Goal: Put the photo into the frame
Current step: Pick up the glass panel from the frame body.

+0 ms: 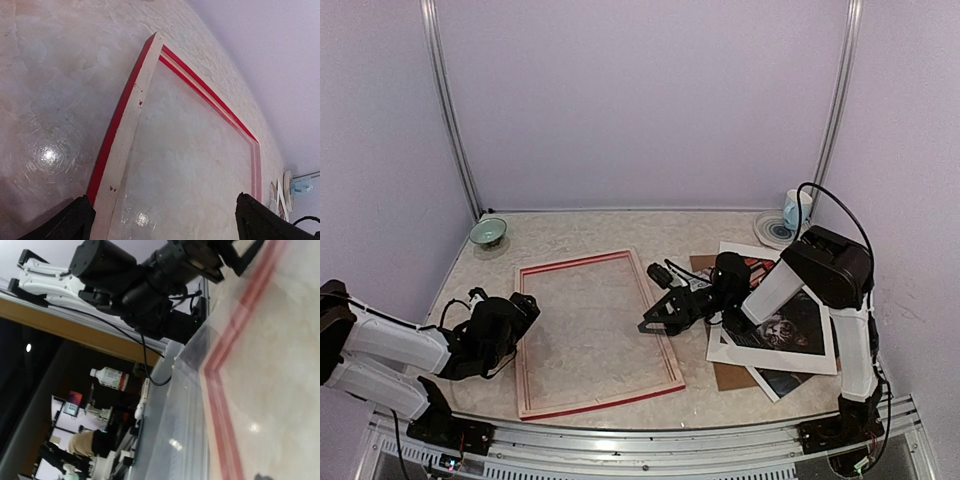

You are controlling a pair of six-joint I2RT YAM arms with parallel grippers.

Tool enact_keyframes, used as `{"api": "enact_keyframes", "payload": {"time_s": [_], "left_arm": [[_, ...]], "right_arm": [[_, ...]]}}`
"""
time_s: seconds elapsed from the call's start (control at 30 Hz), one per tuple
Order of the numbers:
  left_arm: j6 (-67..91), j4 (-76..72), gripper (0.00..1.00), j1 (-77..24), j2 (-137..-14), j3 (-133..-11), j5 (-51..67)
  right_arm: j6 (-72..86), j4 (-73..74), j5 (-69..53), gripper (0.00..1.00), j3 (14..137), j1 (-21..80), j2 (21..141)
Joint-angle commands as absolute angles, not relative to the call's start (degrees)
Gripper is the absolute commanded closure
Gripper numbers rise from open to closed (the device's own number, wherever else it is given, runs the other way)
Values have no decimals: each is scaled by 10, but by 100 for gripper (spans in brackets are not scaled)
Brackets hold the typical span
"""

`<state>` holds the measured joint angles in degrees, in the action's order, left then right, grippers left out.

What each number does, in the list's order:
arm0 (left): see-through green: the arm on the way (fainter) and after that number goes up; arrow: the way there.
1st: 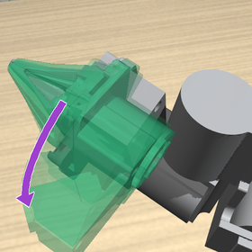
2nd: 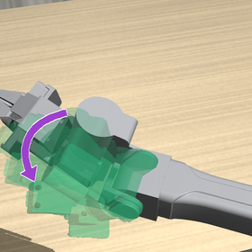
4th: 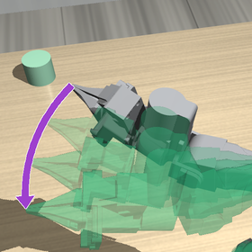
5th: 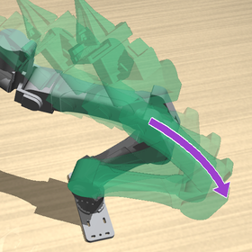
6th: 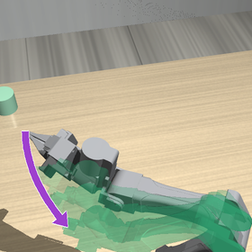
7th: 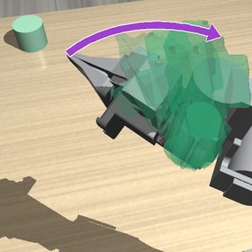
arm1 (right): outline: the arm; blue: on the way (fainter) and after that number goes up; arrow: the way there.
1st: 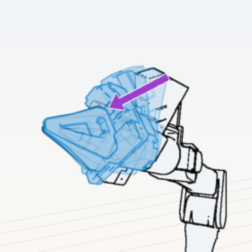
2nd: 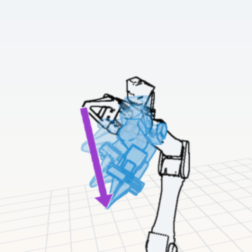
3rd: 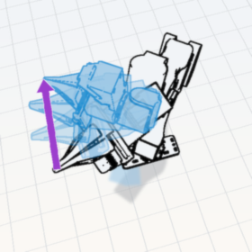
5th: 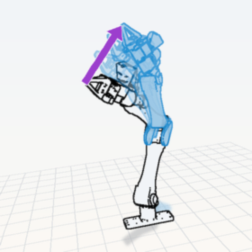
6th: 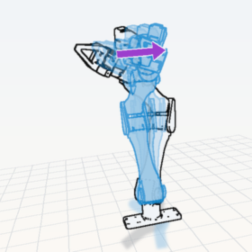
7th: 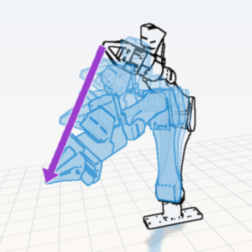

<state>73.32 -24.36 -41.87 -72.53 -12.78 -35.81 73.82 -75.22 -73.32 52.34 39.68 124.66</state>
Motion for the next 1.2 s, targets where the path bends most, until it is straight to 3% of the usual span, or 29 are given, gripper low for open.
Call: {"api": "enact_keyframes", "payload": {"time_s": [0.0,0.2,0.47,0.67,0.9,1.17], "left_arm": [[753,-208,1,-427,-740,-112,-272],[753,-203,1,-427,-734,-111,-274],[755,-197,1,-427,-728,-109,-277],[754,-191,1,-427,-719,-108,-282],[765,-168,1,-427,-714,-111,-294],[771,-128,1,-381,-618,-79,-321]], "right_arm": [[661,-662,-702,19,553,411,1240],[497,-354,-660,20,612,412,1210],[517,-278,-641,31,612,389,1193],[440,-171,-612,33,633,383,1180],[420,-184,-620,45,649,383,1197],[447,-269,-643,56,637,382,1200]]}}
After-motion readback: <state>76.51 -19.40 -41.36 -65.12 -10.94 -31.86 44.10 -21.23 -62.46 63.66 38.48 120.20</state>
